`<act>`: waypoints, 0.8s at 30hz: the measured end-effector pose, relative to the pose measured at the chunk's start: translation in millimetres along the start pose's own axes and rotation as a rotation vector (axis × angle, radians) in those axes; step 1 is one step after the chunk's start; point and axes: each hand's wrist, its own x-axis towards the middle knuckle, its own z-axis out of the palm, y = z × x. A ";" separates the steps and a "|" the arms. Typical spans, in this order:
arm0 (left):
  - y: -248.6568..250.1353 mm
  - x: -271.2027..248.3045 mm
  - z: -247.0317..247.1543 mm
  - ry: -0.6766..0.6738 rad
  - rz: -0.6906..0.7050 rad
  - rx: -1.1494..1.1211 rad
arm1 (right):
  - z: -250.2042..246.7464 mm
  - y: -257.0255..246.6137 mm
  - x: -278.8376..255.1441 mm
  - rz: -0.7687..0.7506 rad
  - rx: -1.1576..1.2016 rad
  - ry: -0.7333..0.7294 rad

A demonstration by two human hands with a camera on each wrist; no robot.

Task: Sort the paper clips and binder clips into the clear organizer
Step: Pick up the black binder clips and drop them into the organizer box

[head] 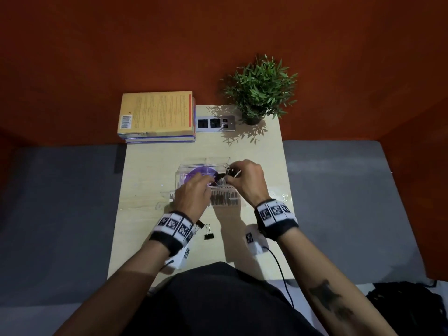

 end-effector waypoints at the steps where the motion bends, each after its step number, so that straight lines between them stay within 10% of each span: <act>1: -9.9 -12.9 2.6 -0.020 -0.019 0.005 | 3.3 -4.9 5.7 -0.021 -0.043 -0.016; 8: -61.7 -85.6 24.8 -0.491 -0.030 0.252 | 37.2 -5.5 -27.5 -0.231 -0.179 -0.175; 13: -76.5 -105.7 38.5 -0.331 -0.006 0.219 | 75.7 12.4 -79.0 -0.364 -0.330 -0.593; 19: -80.7 -105.2 30.8 -0.316 -0.055 0.190 | 85.2 17.9 -89.0 -0.466 -0.407 -0.579; 24: -35.5 -67.2 16.9 -0.235 0.017 0.112 | 71.3 37.0 -92.6 -0.254 -0.357 -0.423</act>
